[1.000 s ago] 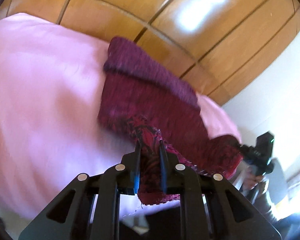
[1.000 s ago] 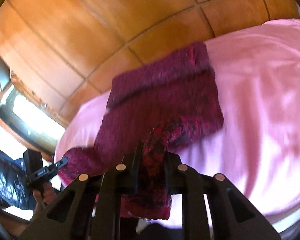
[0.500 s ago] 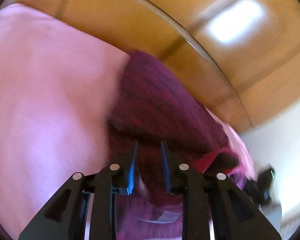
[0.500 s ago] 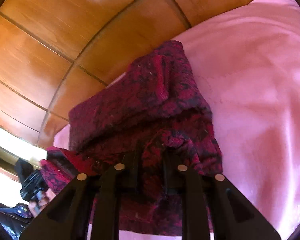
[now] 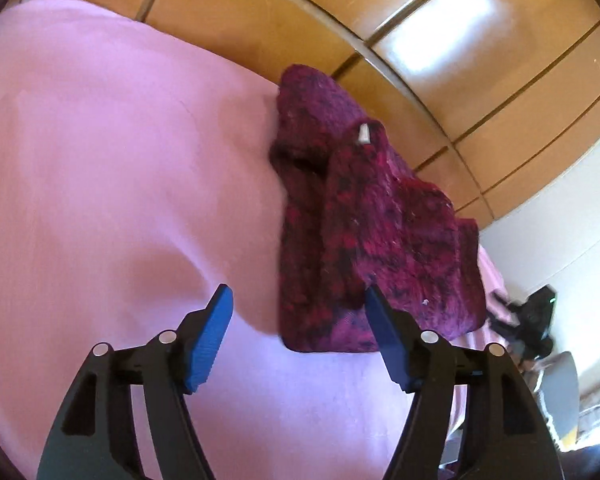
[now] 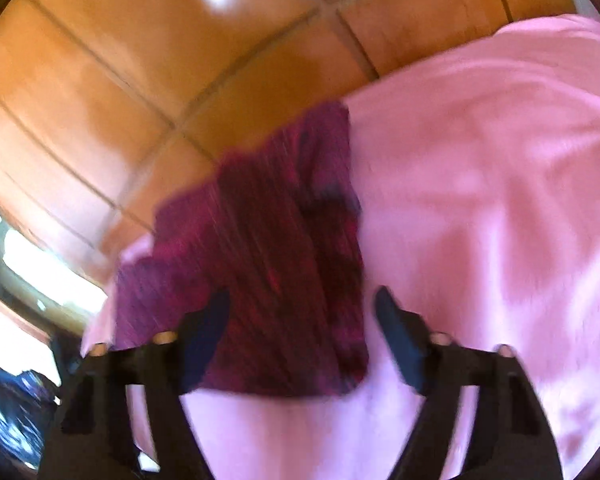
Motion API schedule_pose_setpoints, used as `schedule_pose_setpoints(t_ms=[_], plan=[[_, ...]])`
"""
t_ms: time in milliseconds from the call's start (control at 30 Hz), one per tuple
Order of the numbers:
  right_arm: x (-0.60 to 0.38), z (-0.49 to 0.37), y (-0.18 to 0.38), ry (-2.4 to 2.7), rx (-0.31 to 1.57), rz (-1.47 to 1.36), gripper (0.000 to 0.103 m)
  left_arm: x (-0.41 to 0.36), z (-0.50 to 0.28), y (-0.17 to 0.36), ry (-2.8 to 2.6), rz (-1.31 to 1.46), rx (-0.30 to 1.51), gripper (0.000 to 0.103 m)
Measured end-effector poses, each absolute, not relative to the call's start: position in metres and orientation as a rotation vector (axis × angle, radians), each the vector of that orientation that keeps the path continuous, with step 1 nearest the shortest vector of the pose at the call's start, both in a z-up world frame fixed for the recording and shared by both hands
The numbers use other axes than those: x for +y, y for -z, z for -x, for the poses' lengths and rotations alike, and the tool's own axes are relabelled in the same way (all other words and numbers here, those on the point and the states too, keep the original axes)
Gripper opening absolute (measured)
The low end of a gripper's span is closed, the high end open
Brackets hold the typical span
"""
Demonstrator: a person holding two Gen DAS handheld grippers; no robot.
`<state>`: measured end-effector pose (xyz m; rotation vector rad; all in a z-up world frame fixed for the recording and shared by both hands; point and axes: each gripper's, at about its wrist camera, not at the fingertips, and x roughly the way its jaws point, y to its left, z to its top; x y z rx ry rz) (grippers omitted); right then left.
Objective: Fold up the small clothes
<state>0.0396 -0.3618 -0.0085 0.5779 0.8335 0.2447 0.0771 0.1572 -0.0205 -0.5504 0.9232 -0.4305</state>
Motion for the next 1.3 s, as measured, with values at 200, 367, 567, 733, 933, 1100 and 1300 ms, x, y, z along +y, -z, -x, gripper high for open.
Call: schedule_pose_setpoints(t_ms=[200, 367, 567, 733, 933, 1100, 1300], plan=[[-0.344, -0.036, 0.029, -0.169, 0.852, -0.522, 0.024, 0.128, -0.090, 0.022, 0.441, 0.502, 0.954, 0.020], [-0.340, -0.031, 0.008, -0.174, 0.826, -0.528, 0.011, 0.136, -0.073, 0.007, 0.465, 0.521, 0.932, 0.011], [-0.337, -0.001, -0.005, -0.208, 0.820, -0.565, 0.011, 0.140, -0.036, 0.003, 0.488, 0.520, 0.933, 0.010], [-0.336, 0.040, -0.015, -0.236, 0.827, -0.581, 0.011, 0.147, 0.007, -0.003, 0.511, 0.543, 0.951, 0.010], [-0.335, 0.078, 0.006, -0.217, 0.942, -0.567, 0.011, 0.146, 0.054, 0.001, 0.507, 0.489, 1.013, 0.012], [-0.334, 0.073, 0.008, -0.161, 0.959, -0.514, 0.023, 0.137, 0.051, -0.012, 0.446, 0.357, 1.000, 0.026], [-0.319, 0.047, -0.034, -0.124, 0.812, -0.295, 0.055, 0.136, 0.032, -0.048, 0.433, 0.245, 0.856, 0.052]])
